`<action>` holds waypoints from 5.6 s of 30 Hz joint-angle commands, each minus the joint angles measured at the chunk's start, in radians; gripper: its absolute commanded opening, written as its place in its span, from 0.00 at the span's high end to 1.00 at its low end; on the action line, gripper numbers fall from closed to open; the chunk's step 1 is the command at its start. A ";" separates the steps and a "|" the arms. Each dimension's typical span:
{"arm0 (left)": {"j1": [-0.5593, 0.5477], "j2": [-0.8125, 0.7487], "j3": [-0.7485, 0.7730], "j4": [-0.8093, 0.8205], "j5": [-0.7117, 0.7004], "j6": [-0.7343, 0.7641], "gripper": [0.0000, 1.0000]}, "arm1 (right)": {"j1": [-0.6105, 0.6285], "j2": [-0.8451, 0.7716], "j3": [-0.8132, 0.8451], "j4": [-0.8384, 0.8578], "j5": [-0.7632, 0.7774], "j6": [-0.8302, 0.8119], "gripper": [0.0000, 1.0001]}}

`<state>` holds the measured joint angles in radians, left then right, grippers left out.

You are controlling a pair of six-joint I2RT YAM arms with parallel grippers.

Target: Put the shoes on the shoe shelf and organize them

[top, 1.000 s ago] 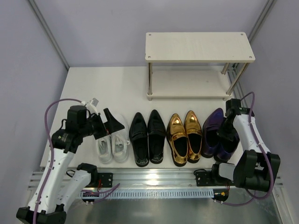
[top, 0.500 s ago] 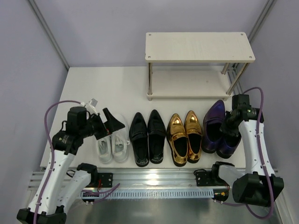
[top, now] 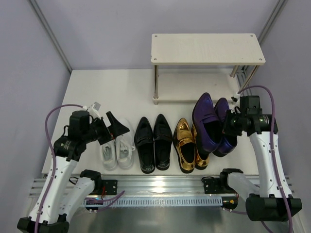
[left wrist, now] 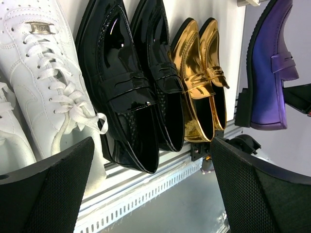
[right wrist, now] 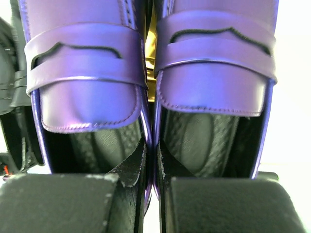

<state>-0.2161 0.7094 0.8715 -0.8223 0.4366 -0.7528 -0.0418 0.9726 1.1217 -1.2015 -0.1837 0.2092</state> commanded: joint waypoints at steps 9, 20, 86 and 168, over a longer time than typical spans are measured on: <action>-0.005 0.039 0.052 0.045 0.013 0.003 0.00 | 0.006 0.107 0.165 0.390 0.010 -0.027 0.96; -0.005 0.048 0.069 -0.017 -0.030 0.059 0.00 | 0.006 0.201 0.124 0.713 0.084 -0.016 0.96; -0.005 0.099 -0.017 0.014 -0.050 0.063 0.00 | 0.006 0.436 -0.232 1.405 0.177 -0.047 0.48; -0.005 0.076 -0.039 0.002 -0.072 0.032 0.00 | 0.006 0.643 0.178 1.475 0.052 -0.301 0.96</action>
<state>-0.2161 0.7990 0.8368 -0.8288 0.3664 -0.7074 -0.0368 1.6737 1.1744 0.0219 -0.0612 -0.0467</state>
